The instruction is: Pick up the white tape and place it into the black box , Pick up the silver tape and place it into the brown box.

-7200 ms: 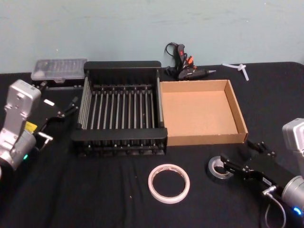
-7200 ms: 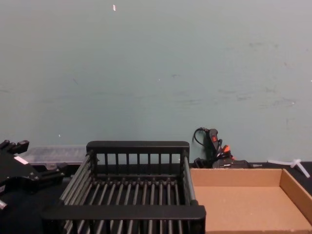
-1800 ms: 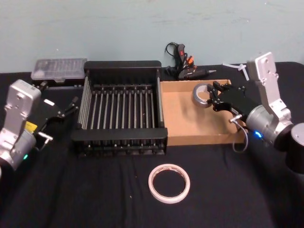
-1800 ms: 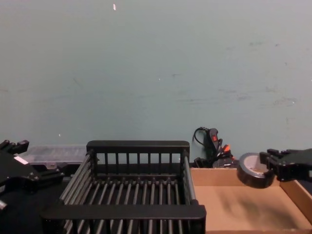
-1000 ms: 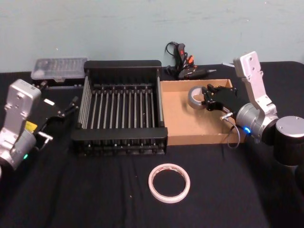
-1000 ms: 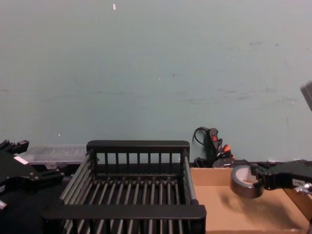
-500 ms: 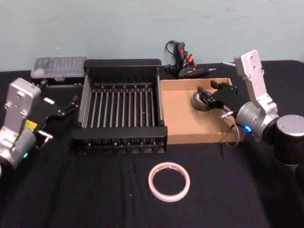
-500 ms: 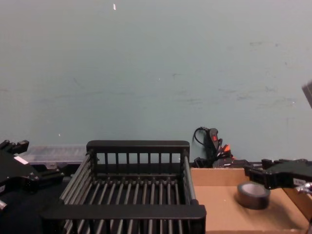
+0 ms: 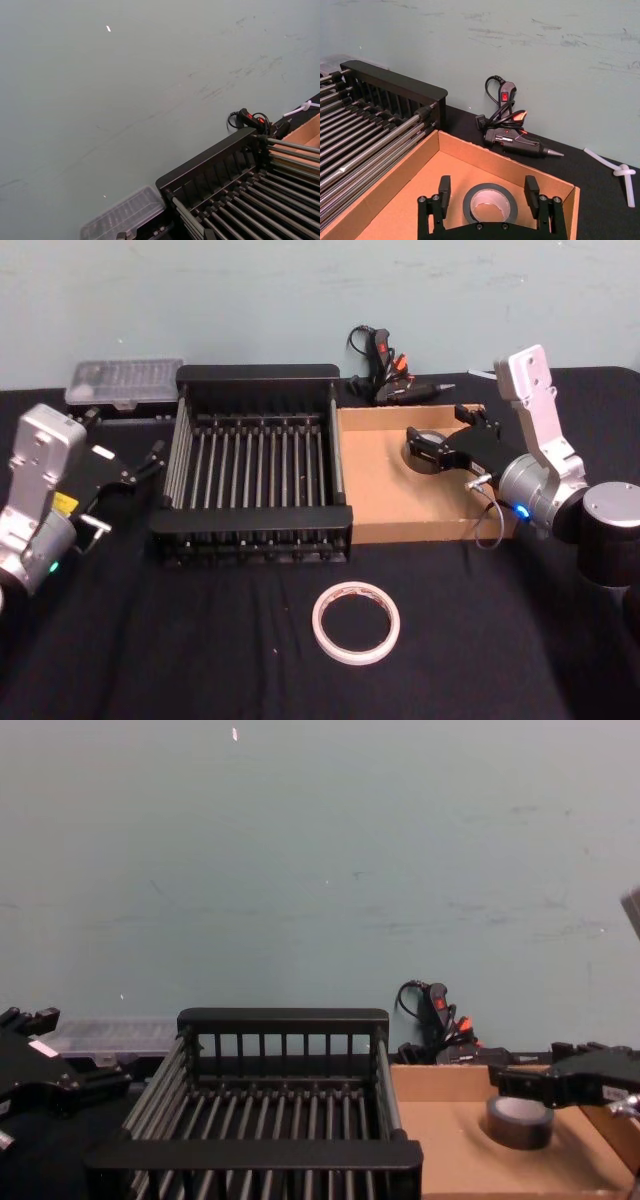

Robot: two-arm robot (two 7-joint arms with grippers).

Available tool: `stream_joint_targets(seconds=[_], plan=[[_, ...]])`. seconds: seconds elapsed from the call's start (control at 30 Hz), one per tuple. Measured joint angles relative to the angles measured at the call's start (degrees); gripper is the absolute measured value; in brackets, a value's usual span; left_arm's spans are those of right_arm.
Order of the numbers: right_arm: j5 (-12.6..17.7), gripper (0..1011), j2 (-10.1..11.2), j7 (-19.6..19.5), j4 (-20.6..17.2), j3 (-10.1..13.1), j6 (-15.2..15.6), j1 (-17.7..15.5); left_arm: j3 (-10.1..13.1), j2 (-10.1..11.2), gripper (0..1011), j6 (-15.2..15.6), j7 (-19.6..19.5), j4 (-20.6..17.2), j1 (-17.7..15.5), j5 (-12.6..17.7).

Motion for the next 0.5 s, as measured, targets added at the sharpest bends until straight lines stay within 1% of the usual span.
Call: stream_joint_targets(seconds=[0.13, 0.5], plan=[[0.02, 1002, 0.00, 0.00, -0.02, 0.00, 0.00, -0.02, 0.00, 0.00, 1002, 0.00, 0.00, 0.00, 0.00, 0.00], [0.03, 1002, 0.00, 0.03, -0.09, 0.02, -0.01, -0.03, 0.00, 0.00, 1001, 0.00, 0.00, 0.00, -0.01, 0.00]])
